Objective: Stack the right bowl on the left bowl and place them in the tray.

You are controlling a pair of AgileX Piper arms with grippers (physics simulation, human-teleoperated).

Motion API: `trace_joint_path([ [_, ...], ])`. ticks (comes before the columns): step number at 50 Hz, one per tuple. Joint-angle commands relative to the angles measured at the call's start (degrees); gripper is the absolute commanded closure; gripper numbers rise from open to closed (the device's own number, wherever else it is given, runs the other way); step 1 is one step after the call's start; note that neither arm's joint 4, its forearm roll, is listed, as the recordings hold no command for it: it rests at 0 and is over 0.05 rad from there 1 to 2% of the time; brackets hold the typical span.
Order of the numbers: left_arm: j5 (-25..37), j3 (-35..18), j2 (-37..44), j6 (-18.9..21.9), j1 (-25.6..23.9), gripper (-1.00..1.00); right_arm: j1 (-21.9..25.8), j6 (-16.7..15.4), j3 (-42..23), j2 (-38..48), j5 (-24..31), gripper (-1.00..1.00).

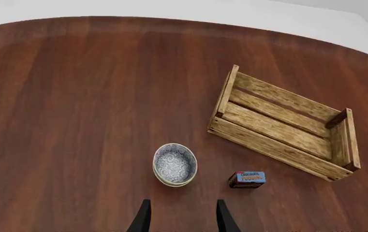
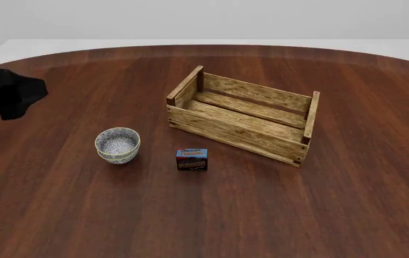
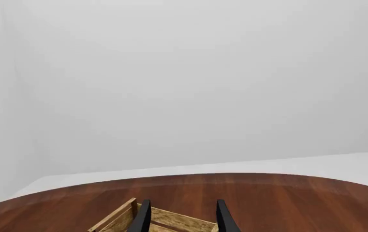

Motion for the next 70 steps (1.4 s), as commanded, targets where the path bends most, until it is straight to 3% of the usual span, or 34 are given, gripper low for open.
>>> trace_joint_path([
  [1, -1.01, -0.15, 3.81, 0.45, -1.51, -1.00, -0.16, 0.14, 0.18, -0.11, -0.04, -1.00],
  [12, -3.31, 1.45, 6.12, -0.46, -3.38, -1.00, -0.21, 0.06, 0.41, -0.28, 0.08, -1.00],
  [47, -11.23, 3.15, 15.63, 1.63, 0.06, -1.00, -0.31, 0.31, 0.85, -0.18, 0.03, -1.00],
  [70, -11.57, -1.57, 20.97, 3.03, 2.40, -1.00, -0.41, 0.53, 0.94, -0.09, 0.02, -1.00],
])
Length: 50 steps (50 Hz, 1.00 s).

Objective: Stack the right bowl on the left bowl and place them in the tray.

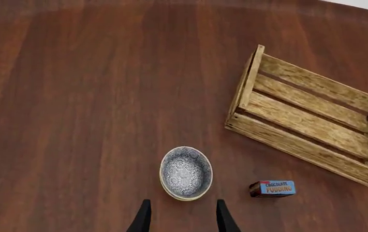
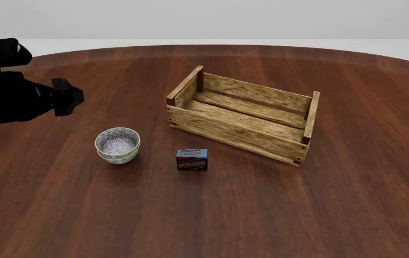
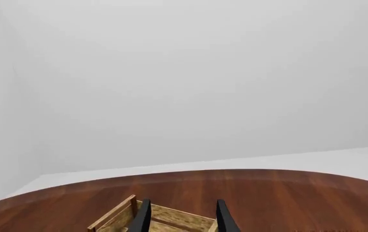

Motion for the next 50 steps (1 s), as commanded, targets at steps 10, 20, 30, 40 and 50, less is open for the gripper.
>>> trace_joint_path([
  [10, -2.31, -1.21, 4.82, 0.54, 0.47, -1.00, -0.31, 0.07, 0.05, 0.10, 0.00, -1.00],
  [20, -4.01, -0.87, 6.29, 0.57, 1.03, -1.00, -0.21, -0.01, -0.06, 0.15, 0.10, -1.00],
  [30, -6.38, 0.53, 8.05, 0.16, 1.48, -1.00, -0.11, 0.03, 0.14, 0.08, 0.03, -1.00],
  [40, -9.07, 1.37, 11.25, 0.04, 1.05, -1.00, -0.30, -0.02, -0.10, 0.10, 0.09, -1.00],
  [50, -10.53, 0.94, 13.02, -0.28, 1.14, -1.00, -0.22, -0.08, -0.13, 0.14, 0.12, -1.00],
])
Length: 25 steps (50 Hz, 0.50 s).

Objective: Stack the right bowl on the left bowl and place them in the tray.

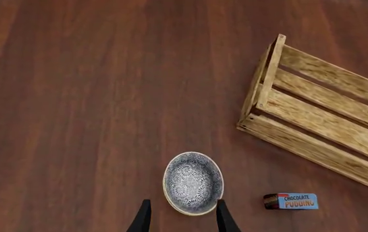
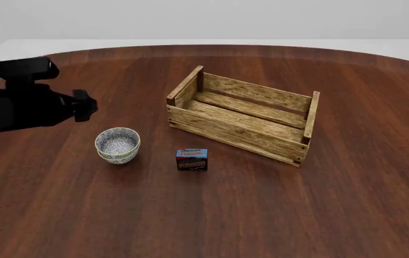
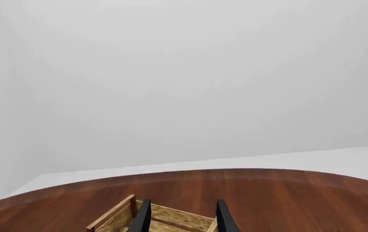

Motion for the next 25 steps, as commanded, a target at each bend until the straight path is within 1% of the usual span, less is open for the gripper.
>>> trace_joint_path([
  [1, -1.86, -0.07, 2.16, -0.41, 0.14, -1.00, 0.00, -0.04, -0.13, 0.06, 0.00, -1.00],
  [25, -3.23, -1.30, 5.31, 0.04, 2.26, -1.00, 0.22, -0.06, -0.03, 0.26, -0.15, -1.00],
])
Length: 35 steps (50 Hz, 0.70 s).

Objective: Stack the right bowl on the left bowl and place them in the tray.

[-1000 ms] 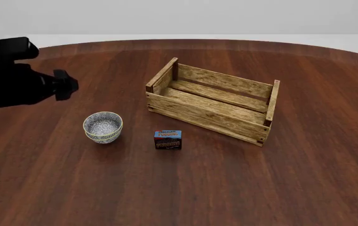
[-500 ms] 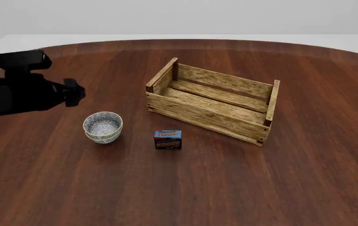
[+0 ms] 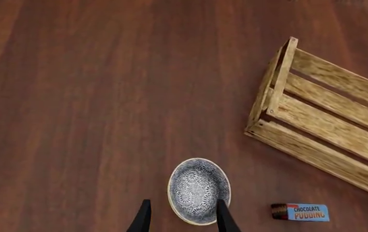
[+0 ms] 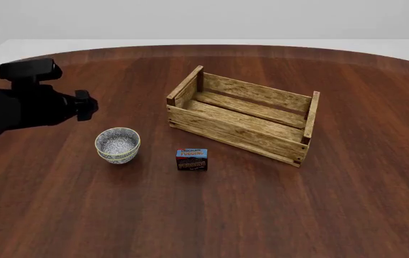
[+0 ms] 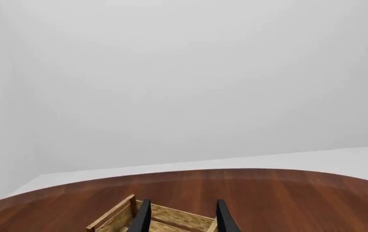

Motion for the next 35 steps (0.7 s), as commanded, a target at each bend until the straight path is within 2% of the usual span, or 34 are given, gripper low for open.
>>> trace_joint_path([
  [1, -0.96, -0.39, 1.67, 0.20, 0.98, -1.00, 0.19, -0.09, -0.14, 0.11, 0.06, -1.00],
  [35, -5.07, 0.73, 7.54, 0.52, 1.14, -1.00, 0.11, 0.01, 0.15, -0.02, 0.06, -1.00],
])
